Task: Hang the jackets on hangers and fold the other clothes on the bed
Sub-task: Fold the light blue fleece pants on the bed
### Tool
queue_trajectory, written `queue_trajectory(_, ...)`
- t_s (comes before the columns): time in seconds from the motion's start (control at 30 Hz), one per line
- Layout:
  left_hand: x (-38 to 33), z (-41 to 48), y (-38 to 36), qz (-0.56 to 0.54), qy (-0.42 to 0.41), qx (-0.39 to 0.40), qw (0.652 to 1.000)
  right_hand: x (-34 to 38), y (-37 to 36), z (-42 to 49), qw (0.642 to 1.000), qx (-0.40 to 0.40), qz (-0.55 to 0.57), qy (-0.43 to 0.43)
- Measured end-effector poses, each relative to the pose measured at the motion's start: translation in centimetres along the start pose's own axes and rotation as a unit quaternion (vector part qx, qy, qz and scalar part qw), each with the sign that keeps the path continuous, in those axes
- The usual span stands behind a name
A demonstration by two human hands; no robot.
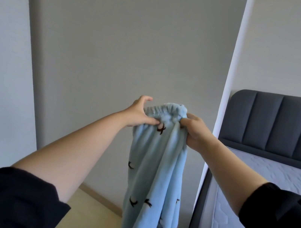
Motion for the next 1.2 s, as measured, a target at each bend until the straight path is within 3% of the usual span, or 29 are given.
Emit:
queue_trajectory(0.03, 1.1, -0.4, -0.5, -0.082, 0.05, 0.023, 0.995, -0.1, 0.1, 0.1, 1.0, 0.003, 0.02, -0.005)
queue_trajectory(0.1, 2.9, -1.9, -2.1, -0.262, 0.123, 0.095, 0.952, -0.3, 0.2, 0.3, 0.998, 0.021, 0.059, -0.024)
queue_trajectory(0.2, 4.0, -3.8, -4.5, -0.374, 0.155, 0.183, 0.896, -0.8, 0.1, 0.4, 0.994, 0.045, 0.086, -0.057)
queue_trajectory(0.27, 4.7, -3.7, -5.0, -0.385, 0.166, 0.147, 0.896, -1.0, 0.4, 0.7, 0.995, 0.024, 0.07, -0.064)
queue_trajectory(0.4, 4.9, -2.0, -3.8, -0.368, 0.174, -0.006, 0.914, -1.0, 2.4, 1.0, 0.997, -0.059, -0.002, -0.049)
queue_trajectory(0.5, 4.5, -1.1, -2.9, -0.331, 0.175, -0.106, 0.921, -1.5, 0.9, 0.4, 0.996, 0.048, 0.035, -0.072)
queue_trajectory(0.57, 3.8, -0.6, -2.6, -0.3, 0.165, -0.138, 0.929, -1.7, -0.5, 0.1, 0.991, 0.109, -0.035, -0.07)
queue_trajectory(0.63, 2.9, -0.1, -2.5, -0.27, 0.153, -0.146, 0.939, -1.3, 0.0, 0.7, 0.993, 0.044, -0.094, -0.058)
queue_trajectory(0.73, 0.7, 1.5, -0.8, -0.244, 0.113, -0.156, 0.951, 1.6, 2.3, 2.1, 0.993, -0.101, -0.061, -0.008)
queue_trajectory(0.83, -2.7, 3.7, 2.2, -0.245, 0.062, -0.179, 0.951, 6.0, 2.6, 3.1, 0.991, -0.124, 0.021, 0.049)
queue_trajectory(0.97, -7.5, 5.9, 4.6, -0.285, 0.005, -0.076, 0.955, 11.1, 2.3, 3.8, 0.991, -0.066, 0.098, 0.059)
queue_trajectory(1.1, -10.7, 6.6, 5.6, -0.257, -0.001, 0.048, 0.965, 13.9, 3.3, 3.4, 1.0, 0.009, 0.015, 0.02)
queue_trajectory(1.2, -13.1, 6.7, 4.6, -0.255, -0.003, 0.087, 0.963, 15.4, 4.0, 2.2, 0.999, 0.044, -0.012, 0.016)
Point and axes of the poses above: each hand's wrist, its own z-axis towards the middle knuckle, its own y-axis out of the back of the hand, x = y × z, the point moved 7 cm from there along z, towards the middle knuckle, and after that the axes turned 5 degrees about -y, right-handed, at the moved point
